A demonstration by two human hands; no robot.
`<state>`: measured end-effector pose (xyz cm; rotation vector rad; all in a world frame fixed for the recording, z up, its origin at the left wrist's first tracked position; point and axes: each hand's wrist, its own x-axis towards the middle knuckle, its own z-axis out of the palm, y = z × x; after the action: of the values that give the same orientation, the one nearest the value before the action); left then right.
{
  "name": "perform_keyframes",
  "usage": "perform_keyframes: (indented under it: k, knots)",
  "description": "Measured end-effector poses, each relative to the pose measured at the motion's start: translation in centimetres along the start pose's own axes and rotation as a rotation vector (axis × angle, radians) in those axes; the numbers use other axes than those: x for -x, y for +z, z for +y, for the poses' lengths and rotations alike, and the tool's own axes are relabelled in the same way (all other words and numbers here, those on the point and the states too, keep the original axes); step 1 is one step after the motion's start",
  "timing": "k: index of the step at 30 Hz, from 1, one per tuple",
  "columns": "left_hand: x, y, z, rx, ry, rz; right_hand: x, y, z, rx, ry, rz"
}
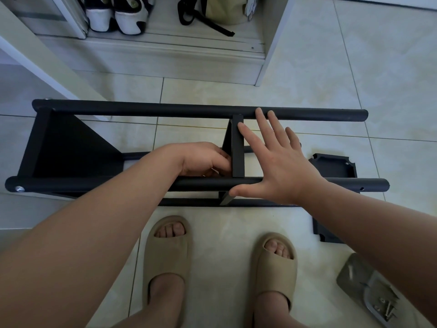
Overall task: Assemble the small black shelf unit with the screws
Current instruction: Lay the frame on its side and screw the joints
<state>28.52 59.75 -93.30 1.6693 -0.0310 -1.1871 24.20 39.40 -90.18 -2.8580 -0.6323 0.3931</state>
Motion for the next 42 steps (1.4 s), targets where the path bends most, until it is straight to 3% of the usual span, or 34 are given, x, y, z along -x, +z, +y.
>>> perform_keyframes:
  k: [4, 15, 21, 31, 37, 42]
  knots:
    - [0.25, -0.03, 0.05, -0.133, -0.003, 0.027, -0.04, 0.0, -0.01, 0.008, 0.001, -0.005]
    - [-0.06, 0.24, 0.2, 0.079, 0.02, 0.005, -0.04, -0.13, -0.06, 0.006, 0.001, -0.012]
    - [0.18, -0.03, 0.12, -0.149, -0.003, 0.029, -0.04, -0.13, -0.06, 0.006, -0.002, -0.009]
    - [-0.14, 0.14, 0.06, 0.032, 0.014, 0.004, -0.01, -0.15, -0.03, 0.008, -0.001, -0.011]
    - [-0.08, -0.07, -0.19, -0.127, 0.005, 0.024, -0.01, -0.24, -0.13, 0.012, 0.003, -0.021]
    - [0.11, 0.07, 0.1, -0.07, 0.002, 0.021, -0.01, -0.24, -0.14, 0.014, 0.003, -0.025]
